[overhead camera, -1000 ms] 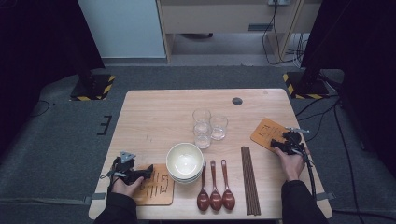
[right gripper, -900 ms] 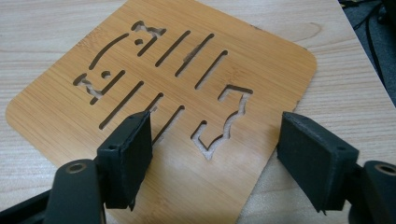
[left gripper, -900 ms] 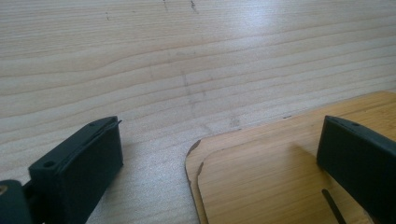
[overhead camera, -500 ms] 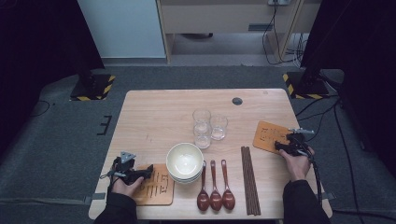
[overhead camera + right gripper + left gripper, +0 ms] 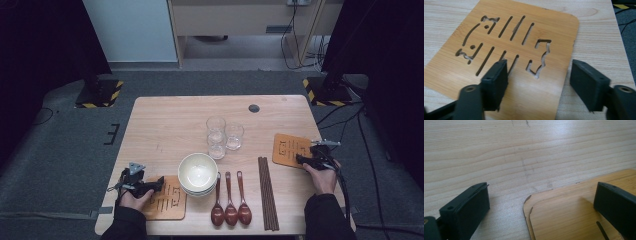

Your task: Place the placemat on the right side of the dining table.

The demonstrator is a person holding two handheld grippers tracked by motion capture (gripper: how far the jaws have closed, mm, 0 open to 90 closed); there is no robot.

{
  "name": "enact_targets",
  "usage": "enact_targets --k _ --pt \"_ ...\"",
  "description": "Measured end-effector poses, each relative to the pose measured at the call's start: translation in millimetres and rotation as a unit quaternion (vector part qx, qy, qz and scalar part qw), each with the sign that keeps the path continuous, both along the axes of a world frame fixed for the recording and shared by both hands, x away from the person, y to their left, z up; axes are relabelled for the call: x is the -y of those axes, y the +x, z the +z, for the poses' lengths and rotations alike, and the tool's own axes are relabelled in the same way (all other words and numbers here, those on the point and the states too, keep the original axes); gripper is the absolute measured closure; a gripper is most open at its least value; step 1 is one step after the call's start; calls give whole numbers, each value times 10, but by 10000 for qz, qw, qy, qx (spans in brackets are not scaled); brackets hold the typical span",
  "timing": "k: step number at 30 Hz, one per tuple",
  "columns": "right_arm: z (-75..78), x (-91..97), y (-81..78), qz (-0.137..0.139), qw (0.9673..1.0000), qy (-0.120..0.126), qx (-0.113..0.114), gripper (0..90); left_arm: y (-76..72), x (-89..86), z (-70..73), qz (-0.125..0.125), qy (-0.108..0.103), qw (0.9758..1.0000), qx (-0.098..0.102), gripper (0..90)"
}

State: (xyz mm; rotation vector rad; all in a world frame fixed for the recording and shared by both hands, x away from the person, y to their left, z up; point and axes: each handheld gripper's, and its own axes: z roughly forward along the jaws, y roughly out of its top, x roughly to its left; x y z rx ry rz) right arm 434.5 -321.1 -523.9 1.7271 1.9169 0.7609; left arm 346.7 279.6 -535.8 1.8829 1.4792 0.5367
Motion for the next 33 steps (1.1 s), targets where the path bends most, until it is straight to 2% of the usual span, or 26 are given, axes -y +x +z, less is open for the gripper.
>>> enact_targets --k 2,7,11,14,21,25,26,33 --pt "7 -15 -7 -26 10000 64 46 255 0 -1 1 -5 6 10000 -4 0" --pt "36 -36 -23 -106 9997 89 177 240 0 0 0 1 -2 10000 0 0" --pt "0 -71 -13 -180 9998 107 68 176 0 -1 1 -4 6 10000 -4 0" --pt "-21 -118 -4 -228 9997 70 36 167 0 1 0 2 -2 10000 0 0" --pt "-45 -183 9 -330 9994 51 22 173 0 -1 1 -5 7 10000 -5 0" --pt "-42 -178 7 -389 9992 44 35 211 0 0 0 1 -1 10000 0 0" --pt "-47 -176 5 -357 9994 -15 22 206 0 0 0 1 -1 10000 0 0" --pt "-48 -189 0 -383 9993 -16 30 211 0 0 0 1 -1 10000 1 0"
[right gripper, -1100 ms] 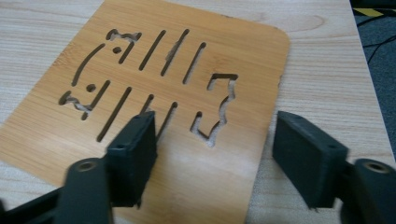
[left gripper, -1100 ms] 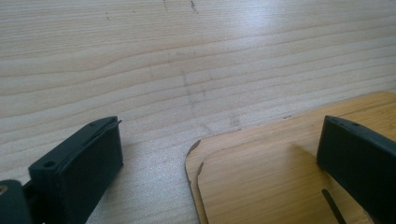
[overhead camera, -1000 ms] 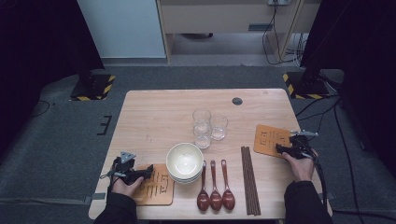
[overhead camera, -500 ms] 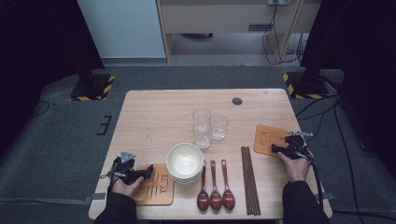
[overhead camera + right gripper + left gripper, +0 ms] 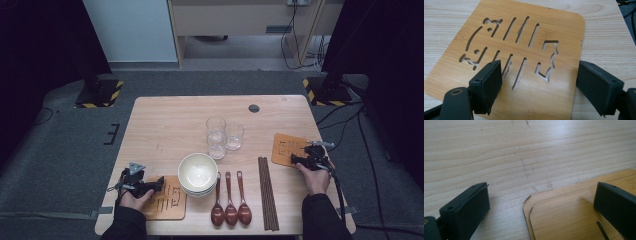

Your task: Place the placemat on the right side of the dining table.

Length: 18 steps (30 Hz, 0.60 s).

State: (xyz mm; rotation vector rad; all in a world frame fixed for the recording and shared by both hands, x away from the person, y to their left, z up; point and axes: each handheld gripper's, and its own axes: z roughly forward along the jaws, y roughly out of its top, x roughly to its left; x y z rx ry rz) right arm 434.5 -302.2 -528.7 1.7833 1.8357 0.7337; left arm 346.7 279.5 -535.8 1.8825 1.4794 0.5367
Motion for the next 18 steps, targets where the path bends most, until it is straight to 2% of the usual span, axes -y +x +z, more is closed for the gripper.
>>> enact_targets --k 10,13,18 --pt "12 78 -18 392 9992 11 -52 220 0 -1 0 0 -4 10000 0 0" --pt "6 146 -22 598 9982 -10 -5 220 0 0 0 1 -4 10000 1 0" --pt "1 178 -18 736 9973 -2 22 220 0 -1 0 0 -6 10000 1 0"
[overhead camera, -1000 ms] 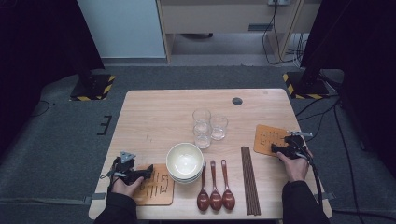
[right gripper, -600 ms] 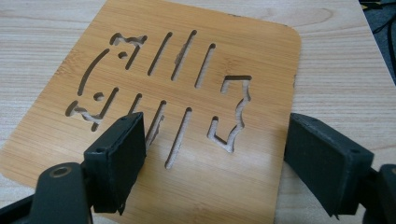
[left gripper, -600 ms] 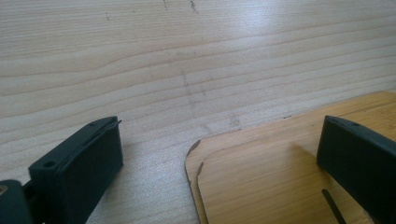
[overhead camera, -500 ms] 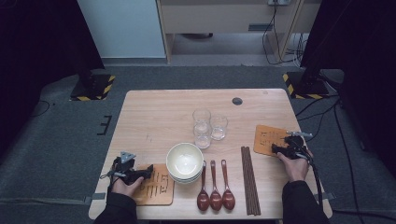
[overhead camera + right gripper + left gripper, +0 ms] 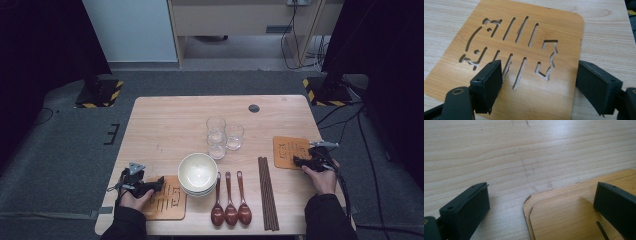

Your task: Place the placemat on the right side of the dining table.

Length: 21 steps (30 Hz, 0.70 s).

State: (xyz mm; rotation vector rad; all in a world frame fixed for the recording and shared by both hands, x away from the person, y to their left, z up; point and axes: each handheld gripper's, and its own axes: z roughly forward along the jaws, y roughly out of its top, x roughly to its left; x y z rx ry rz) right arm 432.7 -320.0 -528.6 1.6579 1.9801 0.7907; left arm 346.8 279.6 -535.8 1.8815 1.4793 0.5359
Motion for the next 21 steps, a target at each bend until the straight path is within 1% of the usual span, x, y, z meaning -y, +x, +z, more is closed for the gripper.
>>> enact_targets --k 5,11,16,21 --pt "-2 30 4 162 9999 0 12 220 0 -1 0 1 -6 10000 1 0" --pt "-4 36 -6 213 9998 11 17 220 1 -3 0 -8 -9 10000 2 0" --pt "-21 46 -21 245 9996 35 126 219 1 -4 0 -11 -16 10000 4 0" --pt "-23 58 -23 339 9993 49 129 219 2 -5 0 -15 -14 10000 3 0"
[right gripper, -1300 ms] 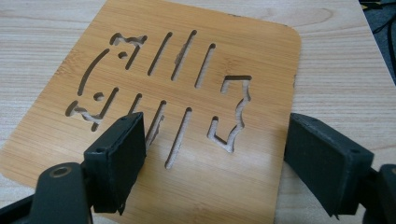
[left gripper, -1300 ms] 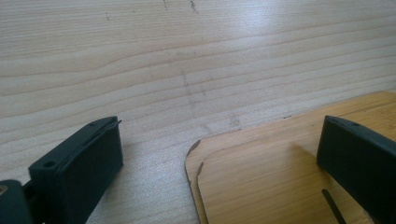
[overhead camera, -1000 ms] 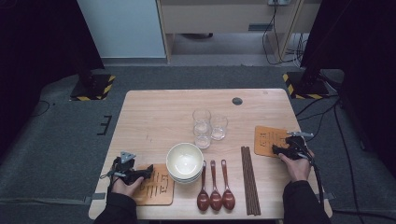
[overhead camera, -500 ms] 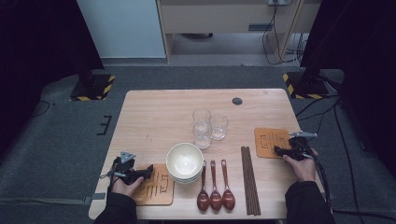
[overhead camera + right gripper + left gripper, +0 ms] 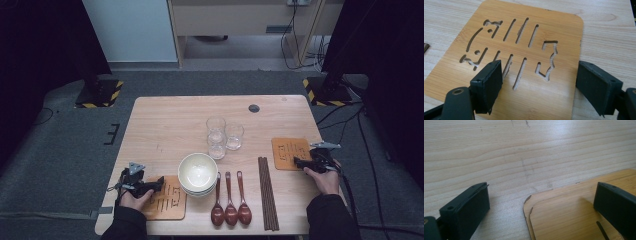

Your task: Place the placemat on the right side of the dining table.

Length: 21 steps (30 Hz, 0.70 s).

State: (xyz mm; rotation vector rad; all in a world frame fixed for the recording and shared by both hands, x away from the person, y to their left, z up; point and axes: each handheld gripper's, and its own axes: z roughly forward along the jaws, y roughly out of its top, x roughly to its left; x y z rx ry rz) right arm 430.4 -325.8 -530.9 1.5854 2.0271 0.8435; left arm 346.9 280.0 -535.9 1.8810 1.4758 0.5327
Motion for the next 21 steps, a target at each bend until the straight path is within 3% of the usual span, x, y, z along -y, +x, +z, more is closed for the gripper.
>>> enact_targets --k 14,21 --pt "-2 35 3 194 9998 -1 19 219 4 -3 0 -15 0 10000 3 0" --pt "-2 21 -8 52 10000 7 1 204 4 -3 0 -13 5 10000 4 0"
